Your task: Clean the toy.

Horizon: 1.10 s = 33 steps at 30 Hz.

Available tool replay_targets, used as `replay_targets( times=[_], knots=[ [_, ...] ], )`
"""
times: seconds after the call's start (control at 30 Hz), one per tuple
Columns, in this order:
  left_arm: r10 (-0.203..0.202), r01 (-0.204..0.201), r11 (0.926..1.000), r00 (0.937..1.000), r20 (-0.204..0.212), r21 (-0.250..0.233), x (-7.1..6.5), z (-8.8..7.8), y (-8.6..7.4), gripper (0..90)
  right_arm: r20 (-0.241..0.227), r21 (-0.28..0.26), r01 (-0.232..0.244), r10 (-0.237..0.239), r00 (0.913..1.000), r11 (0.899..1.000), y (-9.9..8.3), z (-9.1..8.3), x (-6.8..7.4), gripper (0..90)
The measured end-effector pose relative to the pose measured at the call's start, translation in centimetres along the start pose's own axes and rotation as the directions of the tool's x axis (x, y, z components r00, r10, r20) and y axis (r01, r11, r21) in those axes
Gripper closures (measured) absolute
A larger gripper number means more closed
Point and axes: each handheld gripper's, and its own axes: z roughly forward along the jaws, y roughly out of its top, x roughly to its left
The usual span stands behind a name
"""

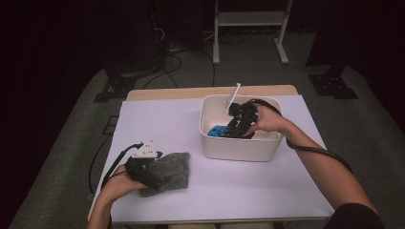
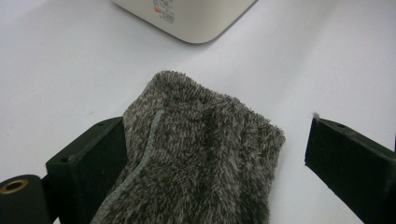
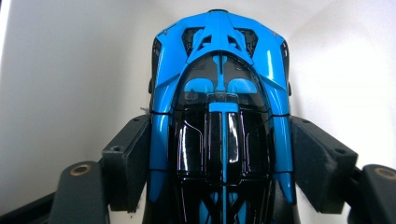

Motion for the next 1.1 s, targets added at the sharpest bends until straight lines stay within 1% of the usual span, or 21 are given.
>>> replay_targets(
  times=[0.1, 0.17, 0.3, 0.43, 0.53, 0.67, 0.7, 0.73, 0.77, 0.8, 0.83, 0.87, 0.9, 1.03, 1.1],
  knots=[
    [-0.001, 0.001, 1.0, 1.0, -0.002, -0.002, 0.0, -0.1, 0.0, 5.1, -0.008, -0.001, -0.006, 0.006, 0.9999, 1.0, 0.0, 0.0, 0.0, 26.7],
    [0.0, 0.0, 1.0, 1.0, -0.002, -0.004, 0.0, -0.1, 0.0, 5.1, -0.016, -0.011, -0.004, 0.004, 0.9999, 1.0, -0.1, -0.1, 0.0, 26.6],
    [0.001, -0.001, 1.0, 1.0, -0.002, -0.004, -0.1, -0.1, 0.0, 5.1, -0.013, -0.014, -0.008, 0.008, 0.9999, 1.0, 0.0, -0.2, 0.0, 26.5],
    [0.002, -0.002, 1.0, 1.0, -0.004, -0.003, -0.1, -0.2, 0.0, 5.1, 0.006, 0.002, -0.008, 0.008, 1.0, 1.0, 0.1, 0.0, 0.2, 26.5],
    [0.002, -0.002, 1.0, 1.0, -0.003, -0.004, -0.1, -0.2, 0.0, 5.1, 0.012, -0.001, -0.01, 0.01, 0.9999, 1.0, 0.1, 0.0, 0.2, 26.1],
    [0.002, -0.002, 1.0, 1.0, -0.003, -0.004, -0.1, -0.2, 0.0, 5.1, 0.005, 0.003, -0.013, 0.013, 0.9999, 1.0, 0.0, 0.1, 0.1, 25.0],
    [0.003, -0.003, 1.0, 1.0, -0.002, -0.003, -0.1, -0.2, 0.0, 5.1, 0.005, -0.011, -0.01, 0.01, 0.9999, 1.0, 0.0, -0.1, 0.1, 27.1],
    [0.003, -0.003, 1.0, 1.0, -0.003, -0.003, -0.1, -0.2, 0.0, 5.1, -0.011, -0.034, -0.016, 0.015, 0.9998, 0.999, 0.0, -0.3, 0.1, 29.4],
    [0.001, -0.001, 1.0, 1.0, -0.002, -0.006, -0.1, -0.2, 0.0, 5.1, -0.013, -0.062, -0.011, 0.011, 0.9999, 0.998, 0.1, -0.7, 0.2, 28.0],
    [-0.001, 0.001, 1.0, 1.0, -0.002, -0.005, -0.1, -0.1, 0.0, 5.1, 0.0, -0.076, -0.002, 0.002, 1.0, 0.997, 0.3, -1.1, 0.3, 28.8],
    [0.001, -0.001, 1.0, 1.0, -0.001, -0.001, -0.1, -0.1, 0.0, 5.1, -0.008, -0.066, -0.002, 0.002, 1.0, 0.998, 0.4, -1.3, 0.3, 28.5],
    [0.005, -0.005, 1.0, 1.0, 0.0, 0.0, -0.2, -0.1, 0.1, 5.1, 0.01, -0.041, 0.009, -0.008, 0.9999, 0.999, 0.5, -1.2, 0.4, 26.6],
    [0.005, -0.005, 1.0, 1.0, 0.002, -0.001, -0.3, 0.0, 0.1, 5.1, 0.014, -0.021, 0.01, -0.01, 0.9998, 1.0, 0.5, -1.1, 0.6, 26.7],
    [0.006, -0.006, 1.0, 1.0, -0.001, -0.005, -0.2, -0.2, 0.1, 5.1, 0.0, -0.024, 0.003, -0.003, 1.0, 1.0, 0.3, -1.0, 0.5, 27.0],
    [0.005, -0.005, 1.0, 1.0, -0.001, -0.003, -0.2, -0.2, 0.0, 5.1, 0.002, -0.019, 0.002, -0.002, 1.0, 1.0, 0.2, -0.9, 0.6, 26.9]
  ],
)
